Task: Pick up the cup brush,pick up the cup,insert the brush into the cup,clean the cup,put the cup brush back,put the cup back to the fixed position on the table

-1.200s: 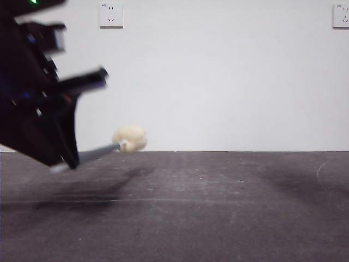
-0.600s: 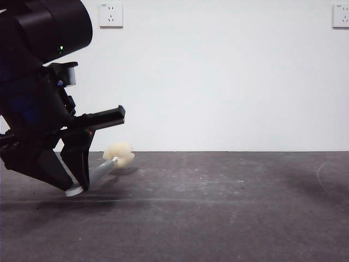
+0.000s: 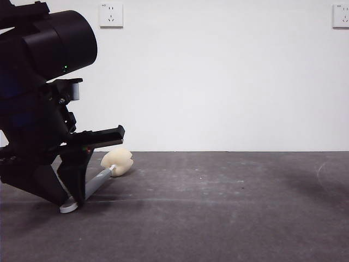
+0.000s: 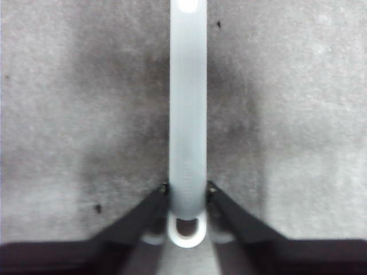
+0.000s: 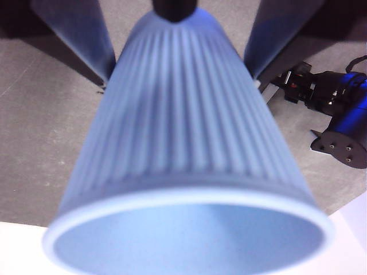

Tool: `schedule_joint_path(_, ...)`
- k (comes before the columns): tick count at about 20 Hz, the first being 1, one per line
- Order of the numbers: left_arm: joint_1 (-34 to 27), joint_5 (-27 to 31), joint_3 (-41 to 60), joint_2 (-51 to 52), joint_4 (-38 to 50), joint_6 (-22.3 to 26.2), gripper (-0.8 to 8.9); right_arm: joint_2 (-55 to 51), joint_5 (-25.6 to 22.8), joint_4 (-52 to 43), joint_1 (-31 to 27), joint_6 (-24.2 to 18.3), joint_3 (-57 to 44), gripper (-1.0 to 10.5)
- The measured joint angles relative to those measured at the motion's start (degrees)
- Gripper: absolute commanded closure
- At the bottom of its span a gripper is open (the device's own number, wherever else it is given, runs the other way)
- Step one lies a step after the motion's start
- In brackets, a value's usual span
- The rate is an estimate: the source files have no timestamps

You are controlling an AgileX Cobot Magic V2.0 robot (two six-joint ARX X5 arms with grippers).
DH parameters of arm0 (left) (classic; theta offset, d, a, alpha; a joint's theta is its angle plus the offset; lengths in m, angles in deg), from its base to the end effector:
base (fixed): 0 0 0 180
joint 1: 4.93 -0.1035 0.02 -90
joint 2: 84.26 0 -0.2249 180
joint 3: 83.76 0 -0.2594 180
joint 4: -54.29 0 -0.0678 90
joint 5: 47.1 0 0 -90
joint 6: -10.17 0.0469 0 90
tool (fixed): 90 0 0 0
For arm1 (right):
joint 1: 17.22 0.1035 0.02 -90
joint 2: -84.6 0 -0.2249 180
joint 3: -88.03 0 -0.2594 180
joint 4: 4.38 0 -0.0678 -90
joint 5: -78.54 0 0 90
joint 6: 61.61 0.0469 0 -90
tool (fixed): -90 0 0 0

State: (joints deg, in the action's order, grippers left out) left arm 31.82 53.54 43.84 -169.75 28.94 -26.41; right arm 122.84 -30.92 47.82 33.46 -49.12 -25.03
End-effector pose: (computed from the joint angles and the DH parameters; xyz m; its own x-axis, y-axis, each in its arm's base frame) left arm 0.2289 -0.1601 0.0890 0.5226 -0.1598 -0.8374 0.0032 0.9826 -0.1856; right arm 0.1221 0.1244 0.3226 0.8056 0.4578 -0.3760 -0.4685 0.8808 0.0686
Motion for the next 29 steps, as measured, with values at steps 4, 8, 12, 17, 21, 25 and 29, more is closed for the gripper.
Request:
schedule_joint_path(4, 0.0, -3.87, -0.44, 0.13, 0.63, 0.76, 3.36, 0.04, 0.0, 0.0, 0.0, 0.0, 0.0, 9.6)
schedule_joint_path(8, 0.0, -4.9, -0.59, 2.25, -3.3, 2.62, 3.35, 1.11, -0.04, -0.81, 0.0, -0.81, 0.0, 9.6)
schedule_joint_path(12, 0.0, -4.92, 0.02, 10.73, -7.74, 5.09, 3.36, 8.07, -0.04, -11.28, -0.07, -7.58, -0.76, 9.6)
schedule_joint_path(17, 0.0, -5.4, 0.02, 27.85, -14.45, 7.32, 3.37, 14.1, 0.02, -28.02, -2.95, -13.33, -7.74, 9.6)
schedule_joint_path(21, 0.52, -7.48, 0.02, 42.69, -18.14, 7.58, 3.38, 21.94, 1.57, -40.44, -6.16, -14.03, -17.49, 9.6)
schedule_joint_path(25, 1.05, -8.13, 0.02, 52.04, -25.7, 7.58, 3.38, 31.47, 2.99, -52.59, -9.49, -13.99, -22.03, 9.6)
schedule_joint_path(29, 1.05, -11.28, 0.02, 56.81, -29.31, 7.26, 3.38, 43.34, 4.35, -65.18, -13.14, -13.94, -22.03, 9.6)
